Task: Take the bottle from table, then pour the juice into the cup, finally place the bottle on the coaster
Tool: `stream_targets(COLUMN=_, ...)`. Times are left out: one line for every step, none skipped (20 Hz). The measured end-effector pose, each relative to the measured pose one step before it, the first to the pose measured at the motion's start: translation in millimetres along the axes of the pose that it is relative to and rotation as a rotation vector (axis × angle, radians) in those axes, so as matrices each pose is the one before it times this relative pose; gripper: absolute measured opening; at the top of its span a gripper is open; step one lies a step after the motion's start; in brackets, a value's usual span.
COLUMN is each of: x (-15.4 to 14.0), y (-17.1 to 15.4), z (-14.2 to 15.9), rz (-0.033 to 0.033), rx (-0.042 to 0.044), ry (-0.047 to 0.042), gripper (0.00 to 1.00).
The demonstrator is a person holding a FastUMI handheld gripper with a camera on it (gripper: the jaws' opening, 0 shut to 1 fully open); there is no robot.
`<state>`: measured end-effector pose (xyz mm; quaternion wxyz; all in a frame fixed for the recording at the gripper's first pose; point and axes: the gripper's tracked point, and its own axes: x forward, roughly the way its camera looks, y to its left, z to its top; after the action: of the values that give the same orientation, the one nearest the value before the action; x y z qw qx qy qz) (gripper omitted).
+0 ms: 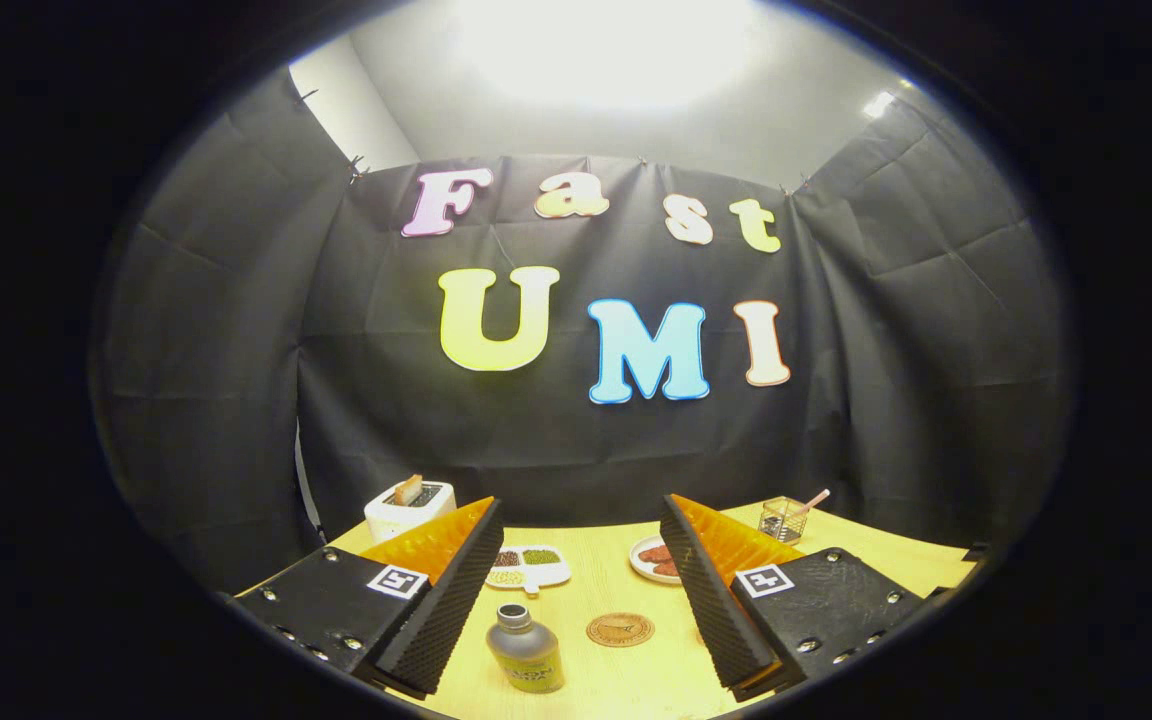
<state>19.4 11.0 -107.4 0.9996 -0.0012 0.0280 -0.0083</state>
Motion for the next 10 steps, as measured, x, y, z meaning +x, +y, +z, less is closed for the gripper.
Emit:
stream_targets(x=2.40, y=1.78, z=-9.93, rz=-0.00013, rx=-0.00898, ry=0.00771, gripper=0.97)
stream_targets(x=3.61, y=4.27, z=-13.43, rz=0.00482, rx=-0.01174, ry=0.01252, gripper=0.97)
stream_targets(x=3.48, y=4.62, z=-11.59, rz=0.00845, rx=-0.01637, ry=0.01067, gripper=0.97)
stream_targets(x=3.17, y=4.73, z=-10.20, rz=0.00548, rx=-0.01723, ry=0.00831, gripper=0.97)
stream_targets(x=2.58, y=4.74, z=-9.25, rz=0.00787, rx=-0.01395, ry=0.00452, gripper=0.97)
stream_targets(x=4.28, y=4.65, z=-10.42, rz=0.00442, rx=-0.00727, ry=0.00437, gripper=0.97)
stream_targets(x=3.84, y=5.18, z=-7.83, rz=0.01016, rx=0.00580, ry=0.00100, gripper=0.97)
stream_targets(x=3.63, y=5.13, z=-8.22, rz=0.00789, rx=0.00929, ry=0.00229, gripper=0.97)
stream_targets(x=3.92, y=2.95, z=-9.11, rz=0.00216, rx=0.00687, ry=0.00743, gripper=0.97)
stream_targets(x=3.22, y=4.70, z=-7.73, rz=0.00800, rx=0.00561, ry=-0.00022, gripper=0.97)
